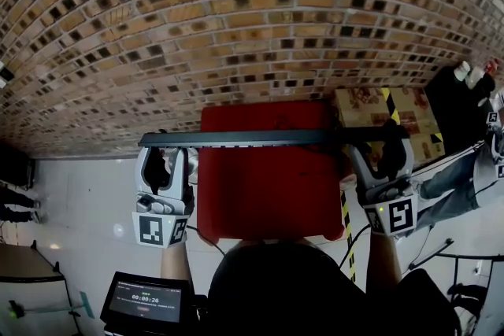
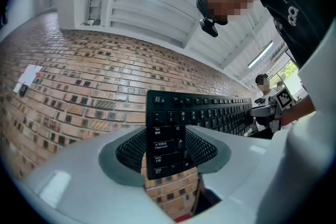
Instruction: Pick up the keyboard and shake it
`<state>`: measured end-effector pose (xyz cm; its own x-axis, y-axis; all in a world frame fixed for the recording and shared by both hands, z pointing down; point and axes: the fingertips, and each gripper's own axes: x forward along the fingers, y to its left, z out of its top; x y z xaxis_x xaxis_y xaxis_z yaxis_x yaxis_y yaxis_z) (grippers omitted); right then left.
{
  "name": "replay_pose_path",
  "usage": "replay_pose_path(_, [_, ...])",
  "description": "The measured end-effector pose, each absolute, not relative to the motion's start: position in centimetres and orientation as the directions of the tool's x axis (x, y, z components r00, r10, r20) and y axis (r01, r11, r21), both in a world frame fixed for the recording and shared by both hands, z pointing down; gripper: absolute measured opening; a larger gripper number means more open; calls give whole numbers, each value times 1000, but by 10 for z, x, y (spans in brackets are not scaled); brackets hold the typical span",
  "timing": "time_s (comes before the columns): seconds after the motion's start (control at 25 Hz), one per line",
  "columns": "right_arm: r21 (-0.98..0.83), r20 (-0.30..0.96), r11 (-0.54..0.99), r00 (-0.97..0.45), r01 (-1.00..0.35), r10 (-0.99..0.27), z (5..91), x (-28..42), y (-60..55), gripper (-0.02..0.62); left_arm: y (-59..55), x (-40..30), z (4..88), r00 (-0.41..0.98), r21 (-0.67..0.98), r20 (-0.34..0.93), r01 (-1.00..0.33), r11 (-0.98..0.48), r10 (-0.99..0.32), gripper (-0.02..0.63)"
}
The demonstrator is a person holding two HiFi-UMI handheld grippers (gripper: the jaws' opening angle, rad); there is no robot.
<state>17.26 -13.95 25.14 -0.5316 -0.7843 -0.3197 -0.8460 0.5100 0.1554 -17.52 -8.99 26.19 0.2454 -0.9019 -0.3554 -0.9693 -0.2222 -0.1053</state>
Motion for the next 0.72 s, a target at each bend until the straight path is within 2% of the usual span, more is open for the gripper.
replay_pose_path(0.72, [158, -253, 523, -546, -838, -799, 275, 168, -144, 364, -92, -180, 289, 227, -67, -306, -974, -217, -925, 233])
